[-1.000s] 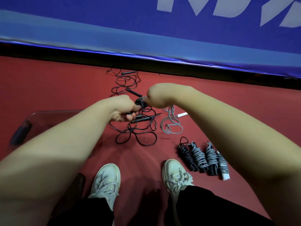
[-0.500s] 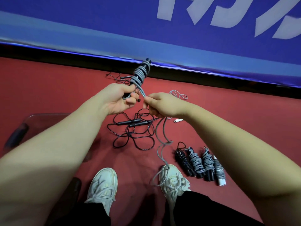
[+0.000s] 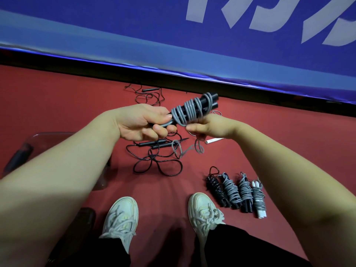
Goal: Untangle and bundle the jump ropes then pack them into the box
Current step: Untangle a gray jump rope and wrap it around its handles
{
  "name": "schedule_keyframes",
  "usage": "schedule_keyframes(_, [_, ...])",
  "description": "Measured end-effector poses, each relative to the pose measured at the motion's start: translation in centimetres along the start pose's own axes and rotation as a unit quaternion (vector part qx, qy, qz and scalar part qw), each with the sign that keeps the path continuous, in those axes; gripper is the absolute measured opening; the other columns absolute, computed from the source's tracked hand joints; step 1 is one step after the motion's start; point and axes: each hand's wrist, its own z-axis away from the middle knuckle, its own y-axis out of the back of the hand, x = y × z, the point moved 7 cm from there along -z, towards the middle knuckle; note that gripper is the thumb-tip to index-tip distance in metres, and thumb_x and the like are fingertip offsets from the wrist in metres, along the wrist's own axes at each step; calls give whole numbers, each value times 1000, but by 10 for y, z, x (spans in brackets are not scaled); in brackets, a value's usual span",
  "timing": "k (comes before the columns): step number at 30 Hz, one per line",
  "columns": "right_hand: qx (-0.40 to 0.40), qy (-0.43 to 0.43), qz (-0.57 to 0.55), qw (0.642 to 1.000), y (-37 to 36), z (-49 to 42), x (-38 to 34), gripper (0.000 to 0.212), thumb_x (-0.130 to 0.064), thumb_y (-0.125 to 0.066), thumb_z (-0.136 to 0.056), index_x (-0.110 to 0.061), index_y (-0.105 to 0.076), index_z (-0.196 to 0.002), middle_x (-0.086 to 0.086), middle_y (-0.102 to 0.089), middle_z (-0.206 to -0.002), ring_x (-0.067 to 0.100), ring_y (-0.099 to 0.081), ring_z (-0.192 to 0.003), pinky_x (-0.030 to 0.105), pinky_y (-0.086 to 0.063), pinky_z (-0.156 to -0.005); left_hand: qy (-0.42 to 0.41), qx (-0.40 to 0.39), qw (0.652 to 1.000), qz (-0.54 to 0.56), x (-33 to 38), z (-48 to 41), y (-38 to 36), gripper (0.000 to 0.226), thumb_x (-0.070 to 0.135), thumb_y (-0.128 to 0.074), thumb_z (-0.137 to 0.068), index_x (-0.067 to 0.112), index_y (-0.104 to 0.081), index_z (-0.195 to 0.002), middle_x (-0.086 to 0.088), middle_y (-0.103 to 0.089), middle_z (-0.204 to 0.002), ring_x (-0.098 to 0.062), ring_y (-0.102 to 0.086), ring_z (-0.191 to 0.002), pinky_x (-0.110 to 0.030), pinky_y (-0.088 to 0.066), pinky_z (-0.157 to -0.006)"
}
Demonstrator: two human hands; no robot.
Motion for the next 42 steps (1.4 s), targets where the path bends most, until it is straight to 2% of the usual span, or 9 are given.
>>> schedule_keyframes(4, [-70,-22,19,997,-2,-1,3,14,-3,-59,-86,3,-62,-98,-4,-55,-76,6,-50,-67,15,-44,-61,24,-44,990,-131,-5,2,-16,16,7,-50,-81,9,-37,-89,-8,-50,-75,-5,-37,-47,-9,-25,-33])
schedule_keyframes(8, [-179,-76,144,970,-19,-2,6,20,-19,-66,-87,-19,-59,-67,-8,-45,-52,9,-38,-51,23,-33,-54,112,-75,930,-342,-23,-2,-32,17,-3,-48,-94,10,-39,-90,-7,-49,-74,-5,-41,-46,-13,-29,-37])
schedule_keyframes(11, [-213,-110,221,945,-28,-7,0,20,-31,-69,-82,-20,-59,-69,-3,-42,-56,16,-35,-56,28,-30,-58,174,-51,855,-485,-37,-19,-36,17,4,-49,-96,15,-42,-85,0,-51,-68,-2,-44,-43,-13,-36,-40])
schedule_keyframes(14, [-157,-111,292,937,-20,-18,-16,22,-34,-66,-85,-12,-63,-83,4,-52,-69,20,-45,-65,30,-41,-64,190,26,846,-497,-44,-35,-25,23,6,-48,-97,9,-48,-74,4,-52,-49,-2,-39,-31,-13,-33,-35])
schedule_keyframes(20, [-3,-102,373,922,3,-17,-42,30,-23,-48,-93,-2,-66,-102,8,-61,-69,23,-53,-60,24,-41,-54,100,246,896,-355,-23,-39,15,26,4,-46,-97,2,-49,-71,-6,-47,-56,-6,-36,-27,-15,-31,-31])
schedule_keyframes(26, [74,-80,354,929,9,-6,-55,27,-14,-38,-98,0,-60,-107,10,-54,-87,24,-47,-71,20,-30,-45,2,316,942,-110,-6,-35,31,23,0,-40,-99,1,-48,-78,-7,-44,-67,-8,-36,-50,-13,-27,-30])
schedule_keyframes(33, [32,-26,6,999,-10,11,-36,24,-20,-35,-102,-14,-58,-97,-4,-45,-64,3,-36,-39,17,-30,-42,-99,284,936,182,13,-23,43,18,1,-32,-99,1,-46,-89,-6,-43,-75,-4,-40,-38,-11,-25,-33])
schedule_keyframes(39, [-8,2,100,995,-15,10,-12,25,-29,-35,-102,-25,-58,-112,-20,-52,-70,-15,-48,-57,7,-34,-62,-34,134,966,218,13,-7,25,13,5,-36,-96,1,-46,-103,-7,-50,-73,-3,-42,-48,-11,-32,-36])
schedule_keyframes(42, [-11,49,172,984,-18,9,-13,30,-24,-37,-101,-18,-50,-127,-28,-52,-94,-11,-50,-81,6,-33,-77,-38,77,965,248,14,-3,12,24,5,-42,-84,-1,-47,-107,-7,-52,-73,-3,-44,-49,-10,-35,-37])
